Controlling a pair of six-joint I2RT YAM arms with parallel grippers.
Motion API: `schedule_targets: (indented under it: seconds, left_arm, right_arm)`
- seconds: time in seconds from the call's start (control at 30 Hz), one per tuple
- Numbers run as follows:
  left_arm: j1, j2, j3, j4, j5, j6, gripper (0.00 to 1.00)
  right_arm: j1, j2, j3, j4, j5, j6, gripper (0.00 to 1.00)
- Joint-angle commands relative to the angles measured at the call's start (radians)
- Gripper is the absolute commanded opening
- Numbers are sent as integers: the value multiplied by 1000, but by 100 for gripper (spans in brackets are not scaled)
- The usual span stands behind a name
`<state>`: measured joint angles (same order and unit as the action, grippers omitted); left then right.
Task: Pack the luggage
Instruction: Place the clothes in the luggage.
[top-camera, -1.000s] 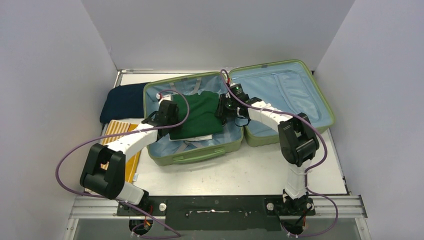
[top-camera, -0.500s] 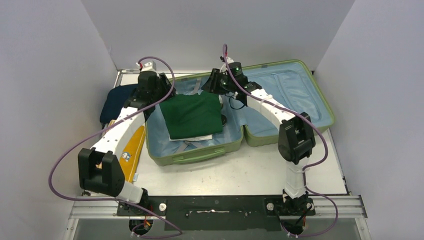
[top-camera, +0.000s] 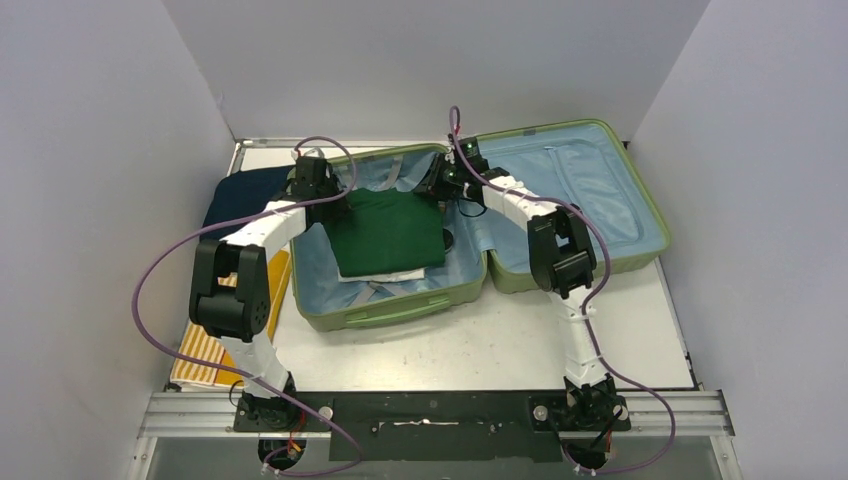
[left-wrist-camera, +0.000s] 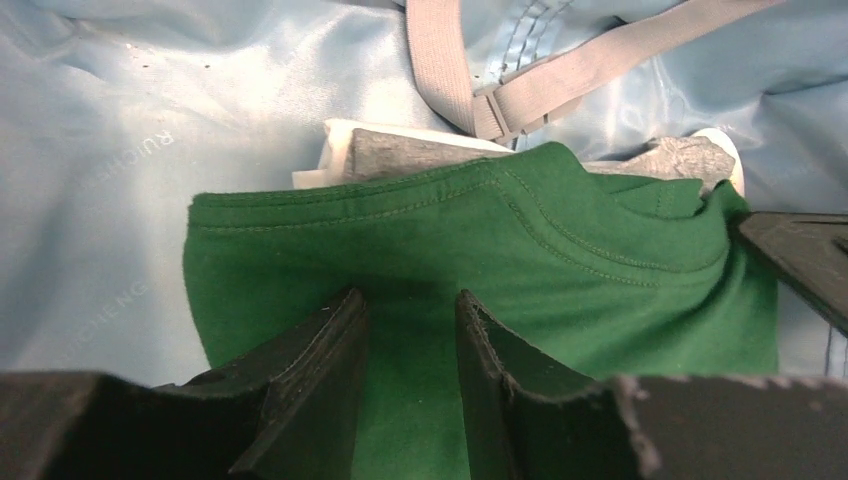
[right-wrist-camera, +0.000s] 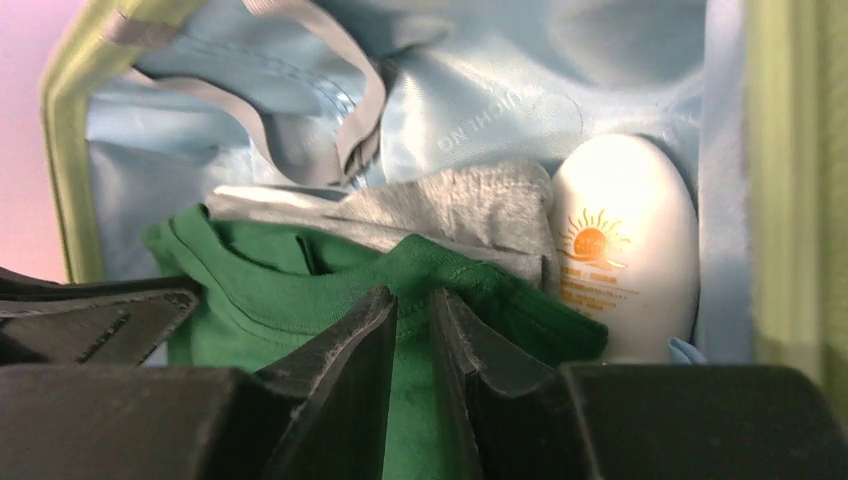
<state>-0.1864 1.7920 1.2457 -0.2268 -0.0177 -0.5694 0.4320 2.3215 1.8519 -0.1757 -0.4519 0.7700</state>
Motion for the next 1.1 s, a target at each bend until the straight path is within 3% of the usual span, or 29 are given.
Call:
schedule_targets:
  seconds: [0.0, 0.13, 0.37, 0.53, 0.67, 0.77, 1.07]
  left_arm:
    - [25, 16, 24, 27, -11, 12, 36]
    - [27, 11, 56, 9, 9, 17, 43]
    - [24, -120, 128, -42, 7, 13, 64]
    - [6, -241, 94, -81, -17, 24, 68]
    - [-23, -332, -19, -84, -48, 36, 68]
    - [-42, -363, -112, -69, -55, 35, 65]
    - [-67, -332, -300, -45, -78, 11, 45]
  right_arm:
    - [-40, -9, 60, -48, 59, 37, 21]
    - [-46, -37, 38, 7, 36, 45, 23]
    - [-9, -147, 80, 13, 38, -5, 35]
    - [60, -250, 1, 12, 74, -80, 45]
    - [100, -330, -135, 65, 78, -123, 45]
    - [121, -356, -215, 88, 69, -139, 39]
    - [126, -407, -499, 138, 104, -109, 28]
